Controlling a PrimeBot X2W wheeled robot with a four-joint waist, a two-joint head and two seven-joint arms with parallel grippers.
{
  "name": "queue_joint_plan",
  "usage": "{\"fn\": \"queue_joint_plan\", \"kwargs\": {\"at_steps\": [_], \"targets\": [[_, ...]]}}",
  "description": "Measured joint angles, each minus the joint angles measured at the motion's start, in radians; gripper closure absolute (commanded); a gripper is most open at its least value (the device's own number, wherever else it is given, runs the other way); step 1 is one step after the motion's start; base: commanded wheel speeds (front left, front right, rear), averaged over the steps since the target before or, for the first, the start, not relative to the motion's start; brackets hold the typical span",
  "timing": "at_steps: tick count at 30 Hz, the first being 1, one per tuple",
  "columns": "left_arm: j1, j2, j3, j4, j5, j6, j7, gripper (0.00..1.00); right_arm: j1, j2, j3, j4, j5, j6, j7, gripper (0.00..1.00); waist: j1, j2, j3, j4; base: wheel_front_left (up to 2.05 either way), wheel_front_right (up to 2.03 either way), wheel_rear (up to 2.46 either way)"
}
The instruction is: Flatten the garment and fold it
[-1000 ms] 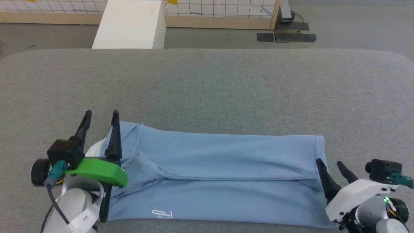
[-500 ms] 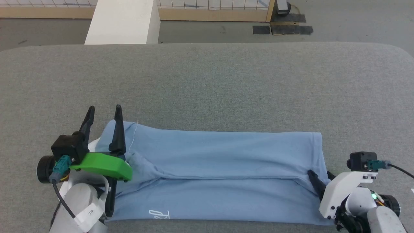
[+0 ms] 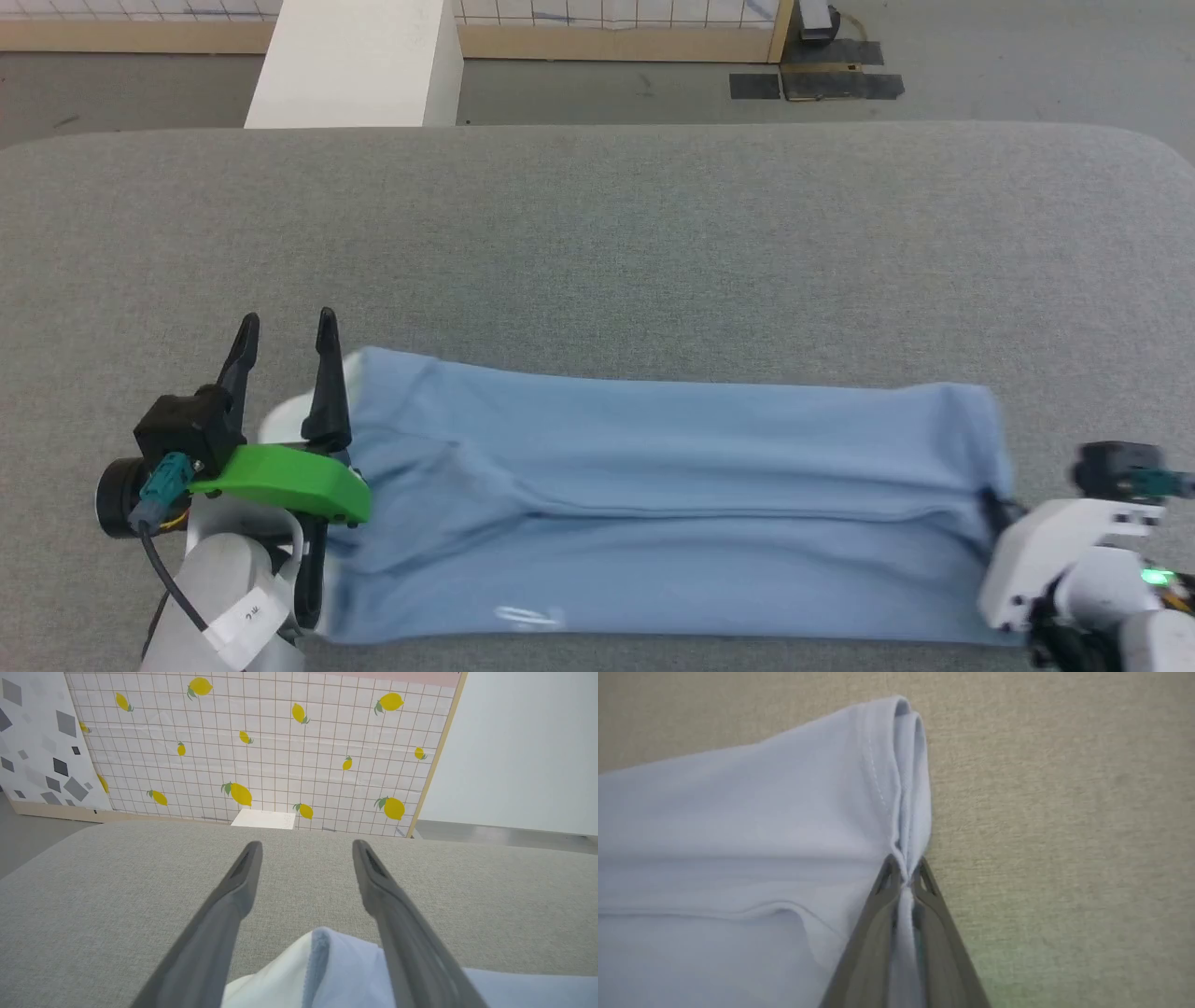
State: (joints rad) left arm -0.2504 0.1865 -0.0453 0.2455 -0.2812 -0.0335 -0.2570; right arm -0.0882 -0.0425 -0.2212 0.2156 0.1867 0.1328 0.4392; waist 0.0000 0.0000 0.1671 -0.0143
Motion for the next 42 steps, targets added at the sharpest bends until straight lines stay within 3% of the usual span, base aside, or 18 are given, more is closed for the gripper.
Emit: {"fn": "queue_joint_plan", "kwargs": {"at_steps": [7, 11, 17, 21, 24, 29, 32, 37, 42], "targets": [[0.009, -0.009, 0.015, 0.003, 0.008, -0.011, 0.000, 0.00, -0.015, -0.010, -0.217, -0.023, -0.200, 0.000, -0.041, 1.00, 0.0000, 0.0000, 0.005, -0.006, 0.00, 0.00, 0.00], [0.012, -0.015, 0.017, 0.003, 0.012, -0.016, 0.000, 0.00, -0.038, -0.061, -0.305, 0.008, -0.294, 0.000, -0.077, 1.00, 0.0000, 0.0000, 0.012, -0.006, 0.00, 0.00, 0.00], [0.016, -0.024, 0.018, 0.006, 0.018, -0.025, 0.000, 0.00, -0.056, -0.080, -0.321, 0.003, -0.322, 0.000, -0.085, 1.00, 0.0000, 0.0000, 0.011, -0.003, 0.00, 0.00, 0.00], [0.029, -0.027, 0.025, 0.012, 0.018, -0.028, 0.000, 0.00, -0.019, -0.060, -0.220, -0.099, -0.286, -0.001, 0.022, 1.00, 0.0000, 0.0000, -0.003, -0.002, 0.00, 0.00, 0.00], [0.046, -0.029, 0.031, 0.015, 0.018, -0.029, 0.000, 0.00, 0.039, -0.046, -0.127, -0.246, -0.228, -0.001, 0.101, 1.00, 0.0000, 0.0000, -0.017, -0.005, 0.00, 0.00, 0.00], [0.054, -0.030, 0.030, 0.022, 0.019, -0.036, 0.000, 0.00, 0.103, -0.037, 0.111, -0.508, -0.152, -0.001, 0.230, 1.00, 0.0000, 0.0000, -0.033, -0.001, 0.00, 0.00, 0.00], [0.054, -0.030, 0.030, 0.022, 0.022, -0.036, 0.000, 0.00, 0.103, -0.058, 0.274, -0.593, -0.129, -0.001, 0.263, 1.00, 0.0000, 0.0000, -0.031, 0.006, 0.00, 0.00, 0.00], [0.049, -0.033, 0.024, 0.025, 0.027, -0.044, 0.000, 0.00, 0.028, -0.097, 0.517, -0.572, -0.104, -0.001, 0.273, 1.00, 0.0001, 0.0000, -0.014, 0.017, 0.00, 0.00, 0.00], [0.028, -0.048, 0.019, 0.027, 0.028, -0.045, 0.000, 0.00, -0.105, -0.058, 0.652, -0.444, -0.088, -0.001, 0.233, 1.00, 0.0000, 0.0000, 0.008, 0.039, 0.00, 0.00, 0.00]]}}
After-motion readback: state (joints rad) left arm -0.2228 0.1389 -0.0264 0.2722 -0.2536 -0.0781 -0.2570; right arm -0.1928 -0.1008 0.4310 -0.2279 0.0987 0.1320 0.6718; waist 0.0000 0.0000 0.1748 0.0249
